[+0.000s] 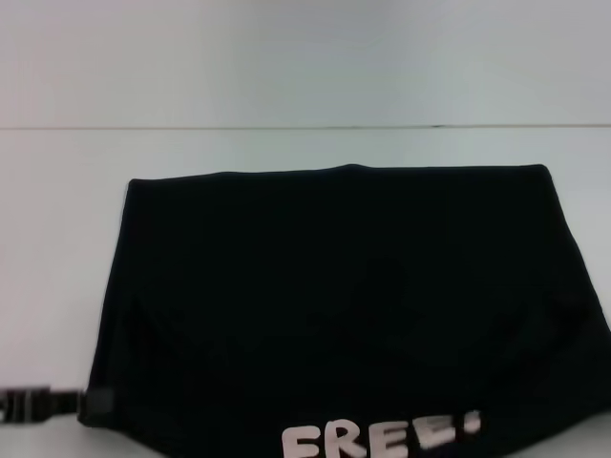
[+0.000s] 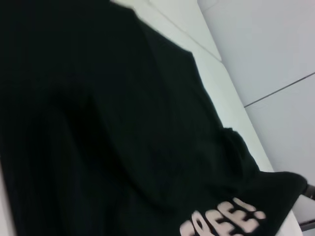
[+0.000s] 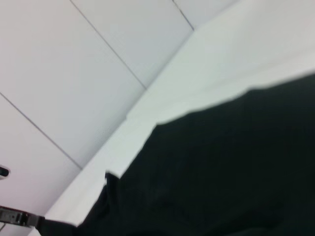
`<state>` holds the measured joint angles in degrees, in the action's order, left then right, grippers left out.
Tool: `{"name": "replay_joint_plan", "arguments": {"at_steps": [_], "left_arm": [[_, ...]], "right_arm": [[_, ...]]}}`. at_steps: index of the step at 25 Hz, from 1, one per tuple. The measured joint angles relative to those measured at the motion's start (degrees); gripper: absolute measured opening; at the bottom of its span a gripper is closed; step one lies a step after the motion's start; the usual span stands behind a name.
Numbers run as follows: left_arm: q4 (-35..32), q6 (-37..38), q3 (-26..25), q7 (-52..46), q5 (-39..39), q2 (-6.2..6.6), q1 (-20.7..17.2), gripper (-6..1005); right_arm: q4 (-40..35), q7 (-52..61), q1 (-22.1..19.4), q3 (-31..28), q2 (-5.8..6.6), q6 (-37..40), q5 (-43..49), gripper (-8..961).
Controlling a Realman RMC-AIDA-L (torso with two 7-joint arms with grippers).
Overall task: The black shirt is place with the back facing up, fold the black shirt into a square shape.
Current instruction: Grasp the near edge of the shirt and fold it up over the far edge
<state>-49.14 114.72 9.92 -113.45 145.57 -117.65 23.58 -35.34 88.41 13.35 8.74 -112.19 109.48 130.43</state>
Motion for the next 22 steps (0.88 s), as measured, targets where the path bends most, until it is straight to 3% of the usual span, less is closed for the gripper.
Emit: {"name": "replay_joint_plan", "arguments": {"at_steps": [6,11,18,20,22], "left_arm": [[4.4,-5.8,0.0,-2.0,-1.4,2.81,9.2,1],[10.6,-19.9,0.3,-2.9,-1.5,4.96,17.4,1],[15.5,-43.4,0.7,-4.3,-1.6,4.62,22.3,0],[16.3,-47.0,0.7,-4.2,-1.6,4.48,22.6,0],[17.2,-50.6,0.8,-3.8,-1.7,4.27,23.0,0]], "right_arm": [[0.0,3.9,8.5,-2.8,2.29,-2.0,0.0,32],[0.3,7.8,15.7,-1.6,3.09,-11.0,0.3,32],[3.9,10.0,23.4,3.8,1.74,-29.2,0.4,33],[7.2,10.3,26.1,6.5,1.53,-37.9,0.4,33],[8.3,10.4,26.9,7.4,1.34,-40.8,0.4,32]]}}
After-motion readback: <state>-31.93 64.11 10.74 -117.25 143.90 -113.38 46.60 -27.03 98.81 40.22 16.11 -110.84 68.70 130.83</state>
